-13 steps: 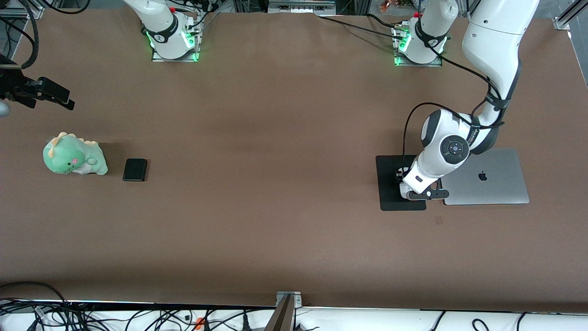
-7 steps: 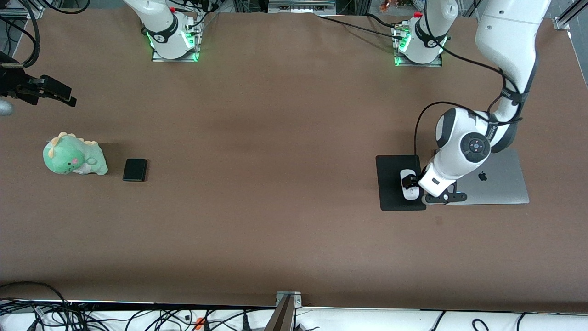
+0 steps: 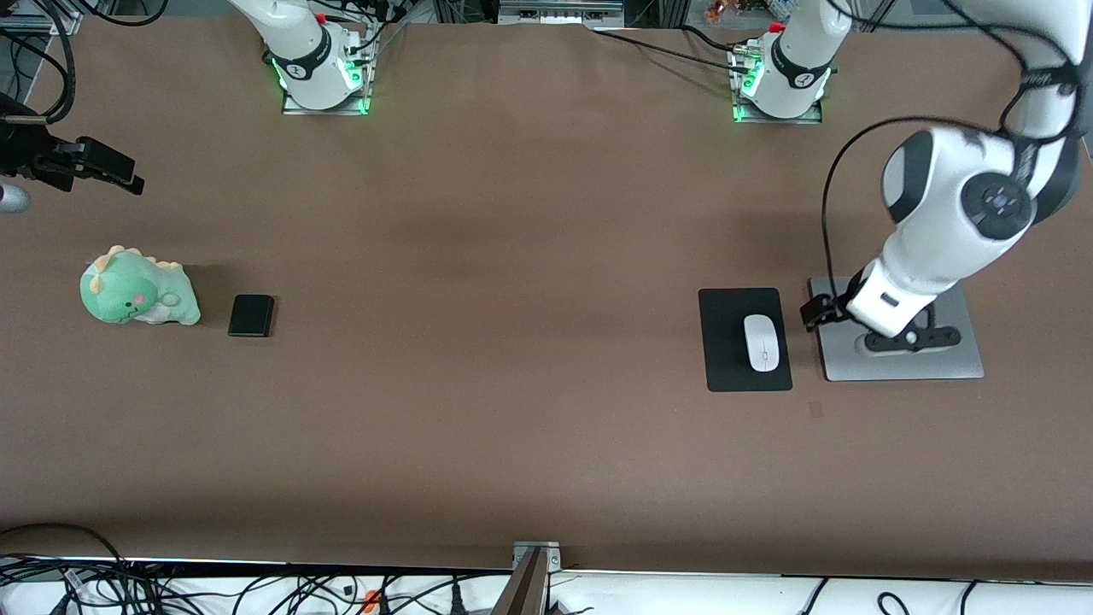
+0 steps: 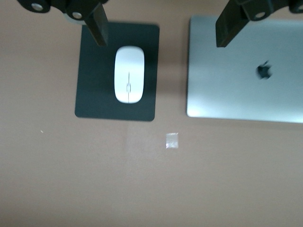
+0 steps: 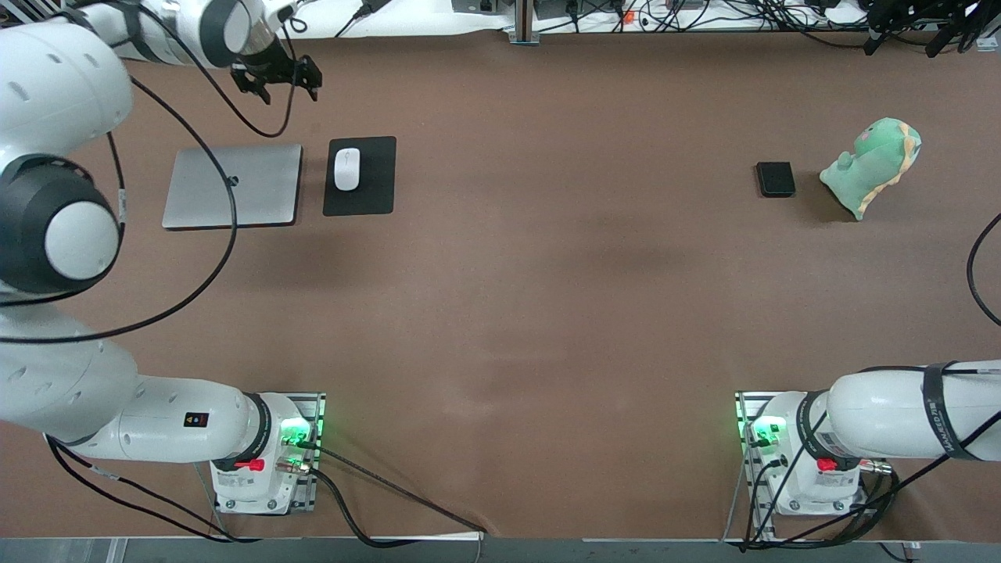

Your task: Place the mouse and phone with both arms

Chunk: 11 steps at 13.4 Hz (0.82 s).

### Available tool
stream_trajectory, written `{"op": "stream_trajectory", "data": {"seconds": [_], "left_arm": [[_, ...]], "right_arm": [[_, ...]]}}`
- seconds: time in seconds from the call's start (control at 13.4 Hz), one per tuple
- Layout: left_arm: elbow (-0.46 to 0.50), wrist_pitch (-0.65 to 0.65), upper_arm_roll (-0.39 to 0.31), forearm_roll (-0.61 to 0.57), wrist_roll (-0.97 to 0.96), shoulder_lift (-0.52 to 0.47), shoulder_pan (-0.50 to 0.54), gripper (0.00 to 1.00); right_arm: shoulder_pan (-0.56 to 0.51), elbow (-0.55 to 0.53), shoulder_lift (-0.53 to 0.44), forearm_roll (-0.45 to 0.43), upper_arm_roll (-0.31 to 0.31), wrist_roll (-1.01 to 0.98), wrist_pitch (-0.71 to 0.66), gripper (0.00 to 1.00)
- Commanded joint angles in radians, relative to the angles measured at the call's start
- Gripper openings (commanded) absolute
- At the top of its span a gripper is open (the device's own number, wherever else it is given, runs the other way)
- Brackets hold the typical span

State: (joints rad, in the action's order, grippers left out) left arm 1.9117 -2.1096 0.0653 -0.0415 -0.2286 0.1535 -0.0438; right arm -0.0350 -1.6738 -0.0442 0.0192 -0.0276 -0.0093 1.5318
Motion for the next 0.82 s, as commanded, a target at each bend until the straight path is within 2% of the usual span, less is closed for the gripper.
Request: {"op": "stream_trajectory", "data": {"seconds": [0.0, 0.15, 0.37, 0.75], "left_arm": [[-0.029, 0.17, 0.01, 0.008, 0.041, -0.121, 0.016, 1.0], [-0.141, 0.334, 0.002, 0.008, 0.048, -0.126, 0.016, 1.0], [-0.23, 0.462, 0.002, 0.006, 0.049, -0.13, 0.019, 1.0], [-0.235, 0.479, 0.004, 0.008, 0.046, -0.153, 0.019, 1.0]], "right_arm": [[-0.006, 0.028, 0.006, -0.013, 0.009, 0.012, -0.029, 1.0], [-0.006, 0.028, 0.006, -0.013, 0.009, 0.012, -0.029, 1.0], [-0.006, 0.028, 0.007, -0.013, 0.008, 0.012, -0.029, 1.0], [-0.006, 0.029, 0.01, -0.03, 0.008, 0.015, -0.007, 1.0]]}}
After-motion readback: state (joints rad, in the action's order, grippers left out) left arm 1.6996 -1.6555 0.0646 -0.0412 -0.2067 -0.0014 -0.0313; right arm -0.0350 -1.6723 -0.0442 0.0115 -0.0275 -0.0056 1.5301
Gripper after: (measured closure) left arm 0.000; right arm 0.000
